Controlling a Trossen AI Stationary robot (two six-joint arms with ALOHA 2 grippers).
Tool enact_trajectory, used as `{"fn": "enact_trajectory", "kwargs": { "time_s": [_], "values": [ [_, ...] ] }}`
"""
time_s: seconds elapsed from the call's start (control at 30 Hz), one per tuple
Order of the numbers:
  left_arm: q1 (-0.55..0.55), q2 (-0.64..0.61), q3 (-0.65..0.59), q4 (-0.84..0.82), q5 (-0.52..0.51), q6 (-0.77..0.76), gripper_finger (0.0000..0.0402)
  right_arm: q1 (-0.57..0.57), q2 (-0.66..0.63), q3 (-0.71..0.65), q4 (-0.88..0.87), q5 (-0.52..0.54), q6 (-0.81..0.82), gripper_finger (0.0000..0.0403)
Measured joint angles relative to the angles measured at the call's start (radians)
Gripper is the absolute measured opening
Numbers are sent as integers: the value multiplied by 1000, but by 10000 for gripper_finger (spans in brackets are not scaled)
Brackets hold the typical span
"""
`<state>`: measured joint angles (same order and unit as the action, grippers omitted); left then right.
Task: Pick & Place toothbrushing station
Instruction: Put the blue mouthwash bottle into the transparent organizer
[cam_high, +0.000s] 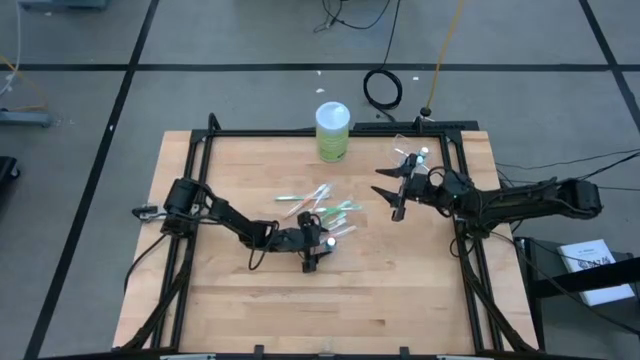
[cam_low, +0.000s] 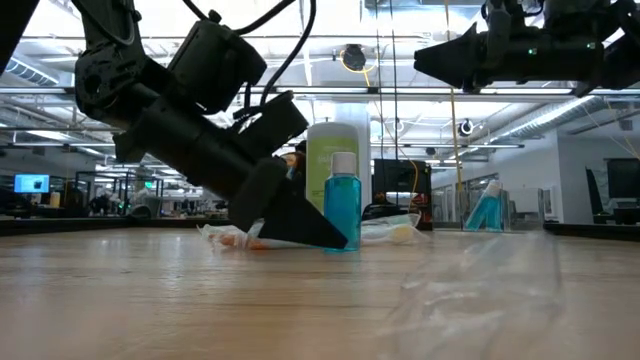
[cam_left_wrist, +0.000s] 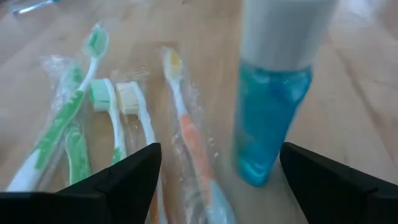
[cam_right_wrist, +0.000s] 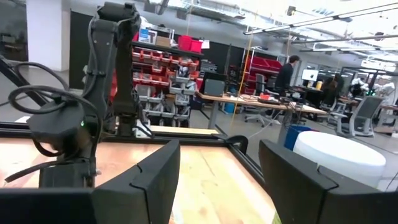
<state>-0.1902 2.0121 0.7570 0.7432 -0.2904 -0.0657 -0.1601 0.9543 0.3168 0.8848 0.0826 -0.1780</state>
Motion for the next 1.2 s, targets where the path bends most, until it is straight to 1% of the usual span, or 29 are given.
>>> {"fn": "enact_trajectory", "kwargs": {
  "time_s": [0.33,0.5,0.77,0.97,1.2],
  "values": [
    [0,-1,0,32,0,-1,335,2,0,0,1,0,-3,210],
    [-15,-1,0,30,54,-3,335,1,0,0,2,0,-3,210],
    [-47,-1,23,10,44,-19,335,1,0,0,8,0,-3,210],
    [-41,-1,28,-23,19,-38,335,1,0,0,8,0,-3,210],
    [-30,56,31,33,32,-50,335,1,0,-1,8,0,-3,210]
  ]
}}
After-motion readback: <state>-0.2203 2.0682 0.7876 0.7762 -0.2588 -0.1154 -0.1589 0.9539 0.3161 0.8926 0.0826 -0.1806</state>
